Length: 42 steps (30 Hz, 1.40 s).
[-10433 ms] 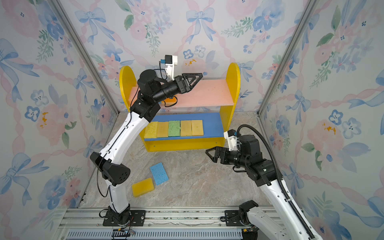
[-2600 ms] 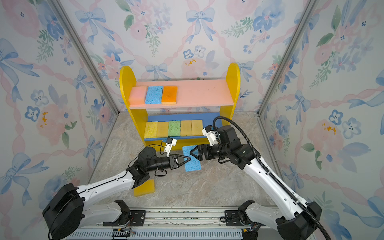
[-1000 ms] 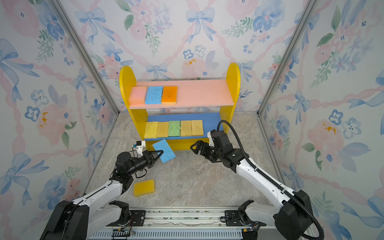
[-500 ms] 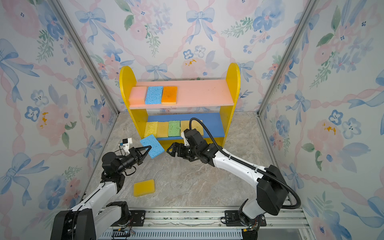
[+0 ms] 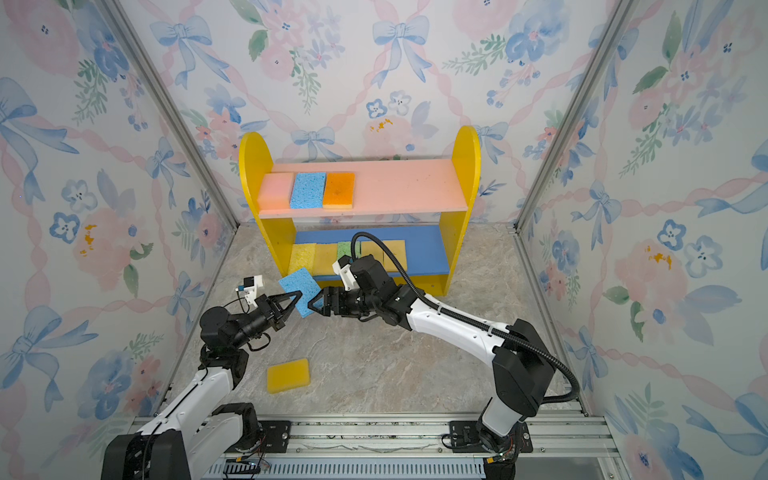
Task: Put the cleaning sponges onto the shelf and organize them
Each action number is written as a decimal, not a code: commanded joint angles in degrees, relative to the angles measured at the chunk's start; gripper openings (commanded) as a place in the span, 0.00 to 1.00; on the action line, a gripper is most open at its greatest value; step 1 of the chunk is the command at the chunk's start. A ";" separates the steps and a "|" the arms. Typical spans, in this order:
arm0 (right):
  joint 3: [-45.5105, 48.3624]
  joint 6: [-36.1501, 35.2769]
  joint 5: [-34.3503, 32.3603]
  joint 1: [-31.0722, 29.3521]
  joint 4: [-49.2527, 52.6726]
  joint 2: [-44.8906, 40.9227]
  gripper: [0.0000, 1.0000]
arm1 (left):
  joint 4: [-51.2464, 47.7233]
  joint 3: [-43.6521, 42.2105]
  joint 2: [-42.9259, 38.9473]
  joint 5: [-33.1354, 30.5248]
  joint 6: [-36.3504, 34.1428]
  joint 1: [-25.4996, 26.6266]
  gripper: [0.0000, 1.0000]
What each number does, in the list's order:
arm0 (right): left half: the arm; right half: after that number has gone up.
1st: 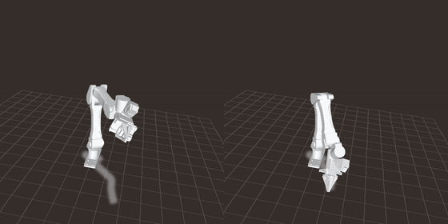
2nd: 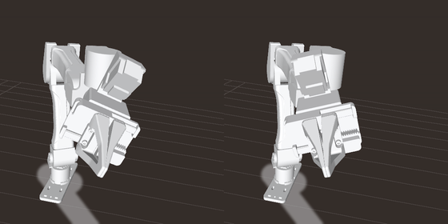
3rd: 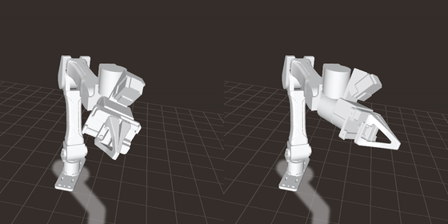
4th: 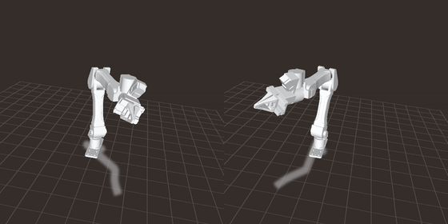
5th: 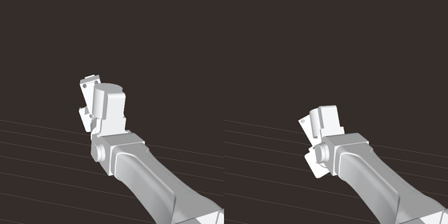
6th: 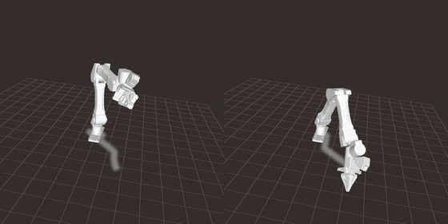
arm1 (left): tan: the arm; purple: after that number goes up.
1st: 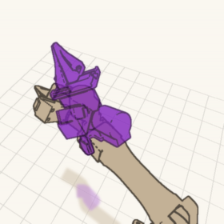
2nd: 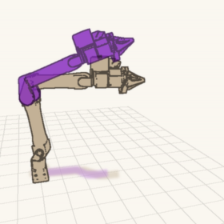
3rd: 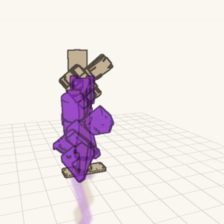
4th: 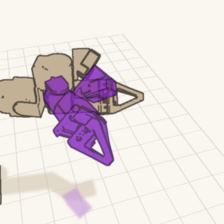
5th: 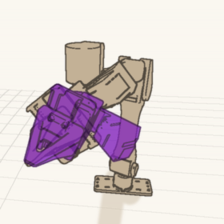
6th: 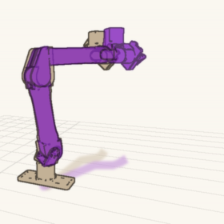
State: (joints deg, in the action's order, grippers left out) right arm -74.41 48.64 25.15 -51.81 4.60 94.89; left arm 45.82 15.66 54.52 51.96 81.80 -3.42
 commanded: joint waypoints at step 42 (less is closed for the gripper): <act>4.71 3.14 1.33 2.15 -6.19 -4.67 0.14 | 1.72 0.83 -2.61 1.65 1.11 2.84 0.07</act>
State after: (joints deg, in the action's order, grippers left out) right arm -70.43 52.31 26.61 -49.98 -1.08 91.79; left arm 45.87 15.66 52.56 52.80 82.74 -1.08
